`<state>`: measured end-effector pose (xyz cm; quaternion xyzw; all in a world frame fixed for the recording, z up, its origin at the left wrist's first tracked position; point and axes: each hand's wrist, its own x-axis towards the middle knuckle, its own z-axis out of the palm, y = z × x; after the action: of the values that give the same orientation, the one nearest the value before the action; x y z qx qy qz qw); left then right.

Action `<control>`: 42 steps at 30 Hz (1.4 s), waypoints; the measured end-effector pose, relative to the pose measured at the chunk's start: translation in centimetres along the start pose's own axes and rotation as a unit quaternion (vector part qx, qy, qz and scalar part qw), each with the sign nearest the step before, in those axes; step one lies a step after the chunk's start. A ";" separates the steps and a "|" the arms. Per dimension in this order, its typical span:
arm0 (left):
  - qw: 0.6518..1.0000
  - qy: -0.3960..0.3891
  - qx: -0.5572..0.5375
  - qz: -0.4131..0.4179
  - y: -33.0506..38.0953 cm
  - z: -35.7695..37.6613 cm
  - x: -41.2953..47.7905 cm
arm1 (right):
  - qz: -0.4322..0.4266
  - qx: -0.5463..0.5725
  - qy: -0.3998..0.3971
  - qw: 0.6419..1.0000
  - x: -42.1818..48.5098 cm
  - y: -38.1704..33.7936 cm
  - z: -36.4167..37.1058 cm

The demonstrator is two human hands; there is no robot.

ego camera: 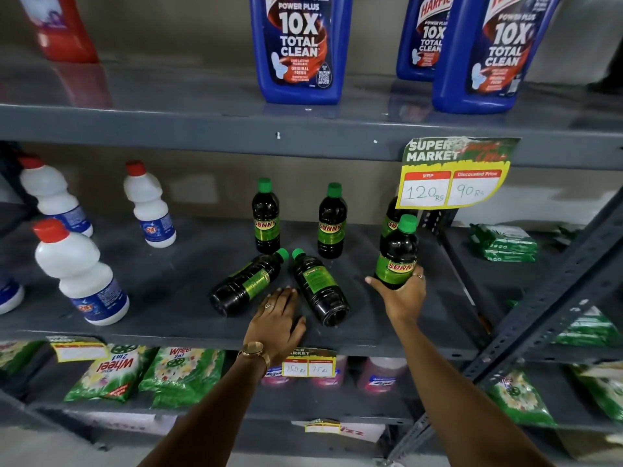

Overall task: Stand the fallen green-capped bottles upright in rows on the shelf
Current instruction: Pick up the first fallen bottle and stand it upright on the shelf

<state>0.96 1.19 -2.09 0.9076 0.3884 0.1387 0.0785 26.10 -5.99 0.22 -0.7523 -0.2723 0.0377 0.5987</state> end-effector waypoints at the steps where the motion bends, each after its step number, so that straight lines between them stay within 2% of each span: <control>1: 1.000 -0.001 -0.003 -0.002 0.0 0.0 0.0 | 0.001 -0.013 0.007 1.000 0.1 -0.1 0.2; 11: 1.000 -0.002 0.006 -0.009 -0.2 -0.1 -0.1 | 0.008 -0.042 -0.056 0.998 -0.7 1.0 -2.1; 22: 1.000 -0.014 0.019 -0.010 0.1 -0.3 -0.2 | 0.006 -0.068 -0.004 0.998 -7.8 2.4 -6.9; 28: 0.999 -0.023 0.021 -0.014 0.2 -0.4 -0.2 | -0.006 -0.074 -0.005 0.997 -8.3 2.4 -7.4; 42: 0.999 -0.046 0.014 -0.016 0.4 -0.8 -0.2 | 0.029 -0.052 -0.011 0.998 -8.3 3.2 -6.8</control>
<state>0.85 0.76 -1.27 0.9076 0.4011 0.0899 0.0854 22.84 -16.16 -3.04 -0.7895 -0.2588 0.0493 0.5543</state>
